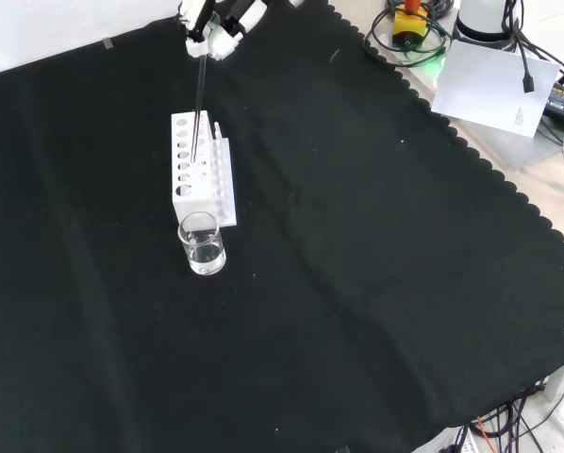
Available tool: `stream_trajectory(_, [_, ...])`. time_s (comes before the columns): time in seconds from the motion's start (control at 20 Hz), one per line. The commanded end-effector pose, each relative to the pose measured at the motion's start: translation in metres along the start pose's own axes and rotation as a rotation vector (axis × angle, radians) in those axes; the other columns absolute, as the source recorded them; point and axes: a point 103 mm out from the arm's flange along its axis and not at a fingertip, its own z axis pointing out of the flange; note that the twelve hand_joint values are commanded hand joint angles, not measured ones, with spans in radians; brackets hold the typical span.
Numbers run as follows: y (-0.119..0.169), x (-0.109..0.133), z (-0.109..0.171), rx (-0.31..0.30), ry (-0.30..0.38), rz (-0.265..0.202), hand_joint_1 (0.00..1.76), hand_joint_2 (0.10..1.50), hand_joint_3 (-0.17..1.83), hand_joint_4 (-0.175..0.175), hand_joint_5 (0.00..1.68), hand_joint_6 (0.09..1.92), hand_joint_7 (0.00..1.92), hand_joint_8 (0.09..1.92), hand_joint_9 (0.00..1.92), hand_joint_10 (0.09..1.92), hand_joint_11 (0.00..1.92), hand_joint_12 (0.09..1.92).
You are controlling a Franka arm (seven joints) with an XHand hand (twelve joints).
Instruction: Stir in the beaker to the left of the white test tube rack with the glass rod.
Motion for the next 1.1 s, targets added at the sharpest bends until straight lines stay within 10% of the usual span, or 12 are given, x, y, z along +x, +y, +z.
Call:
stream_trajectory(0.05, [0.000, 0.004, 0.003, 0.009, 0.002, -0.007, 1.30, 1.03, 0.08, -0.175, 1.10, 0.51, 1.12, 1.10, 1.59, 0.88, 1.58, 0.86])
stream_trajectory(1.1, [0.040, 0.050, 0.014, -0.003, 0.067, -0.130, 1.30, 1.04, 0.06, -0.175, 1.10, 0.51, 1.11, 1.11, 1.59, 0.87, 1.59, 0.87])
